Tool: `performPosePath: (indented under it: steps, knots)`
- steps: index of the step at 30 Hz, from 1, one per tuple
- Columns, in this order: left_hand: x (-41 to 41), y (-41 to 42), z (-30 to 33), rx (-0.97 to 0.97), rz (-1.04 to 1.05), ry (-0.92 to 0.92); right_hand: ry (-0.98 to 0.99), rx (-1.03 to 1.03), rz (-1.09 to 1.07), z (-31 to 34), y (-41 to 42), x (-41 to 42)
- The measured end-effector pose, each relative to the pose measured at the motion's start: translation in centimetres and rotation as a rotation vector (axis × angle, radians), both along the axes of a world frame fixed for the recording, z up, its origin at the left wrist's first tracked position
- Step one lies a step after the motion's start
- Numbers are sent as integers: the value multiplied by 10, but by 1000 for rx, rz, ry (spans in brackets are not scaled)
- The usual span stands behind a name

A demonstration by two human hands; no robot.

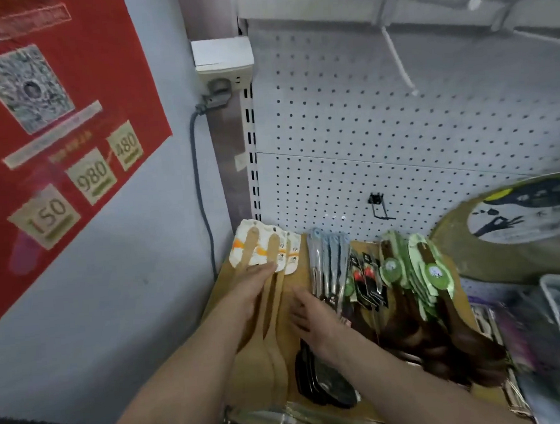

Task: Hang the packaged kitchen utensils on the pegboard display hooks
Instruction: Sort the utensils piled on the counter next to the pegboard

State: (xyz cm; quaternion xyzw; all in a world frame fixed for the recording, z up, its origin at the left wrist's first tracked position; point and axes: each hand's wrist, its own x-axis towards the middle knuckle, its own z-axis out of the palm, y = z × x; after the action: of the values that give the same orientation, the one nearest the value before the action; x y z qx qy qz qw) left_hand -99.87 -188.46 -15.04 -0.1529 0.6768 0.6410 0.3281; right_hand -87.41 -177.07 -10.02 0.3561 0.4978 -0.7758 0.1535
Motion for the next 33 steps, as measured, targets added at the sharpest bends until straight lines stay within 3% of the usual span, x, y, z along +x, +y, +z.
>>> performPosePath:
  steps: [9,23,33]
  knots:
    - [-8,-5,9,45,-83,-90,-51,24,-55,-10,-18,-21]
    - [-8,-13,16,215,-4,-9,-107,87,-180,-31,-47,-32]
    - [19,5,46,288,176,115,9,59,-213,-19,-33,1]
